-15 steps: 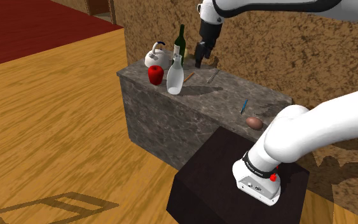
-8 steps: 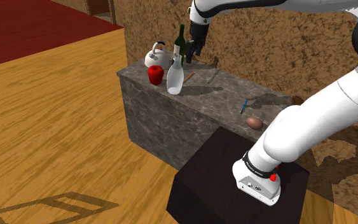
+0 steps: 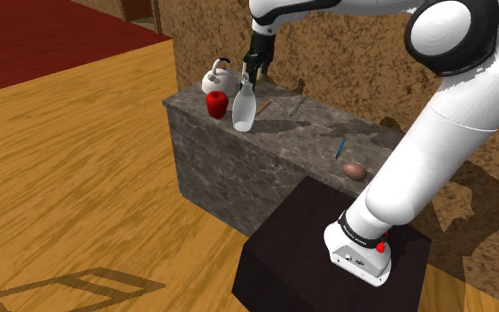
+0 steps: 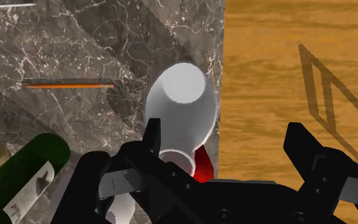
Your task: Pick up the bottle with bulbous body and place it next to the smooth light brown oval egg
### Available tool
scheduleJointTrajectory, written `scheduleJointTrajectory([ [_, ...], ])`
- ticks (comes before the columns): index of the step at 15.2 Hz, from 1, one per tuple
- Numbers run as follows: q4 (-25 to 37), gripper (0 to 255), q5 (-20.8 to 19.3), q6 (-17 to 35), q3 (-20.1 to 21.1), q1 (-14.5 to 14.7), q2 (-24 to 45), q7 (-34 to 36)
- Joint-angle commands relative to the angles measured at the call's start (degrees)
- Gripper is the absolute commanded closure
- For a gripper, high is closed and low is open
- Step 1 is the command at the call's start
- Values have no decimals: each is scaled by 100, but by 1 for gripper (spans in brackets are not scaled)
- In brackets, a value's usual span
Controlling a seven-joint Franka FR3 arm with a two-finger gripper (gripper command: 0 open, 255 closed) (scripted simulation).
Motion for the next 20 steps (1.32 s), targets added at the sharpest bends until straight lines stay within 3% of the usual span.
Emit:
scheduleJointTrajectory([
  [1,409,0,95,-12,-40,-55,416,-97],
  [5,1194,0,261,-100,-90,-187,1149,-264],
  [12,783,0,285,437,-81,-194,1276,-280],
  [20,784,0,285,436,-81,-195,1276,-280],
])
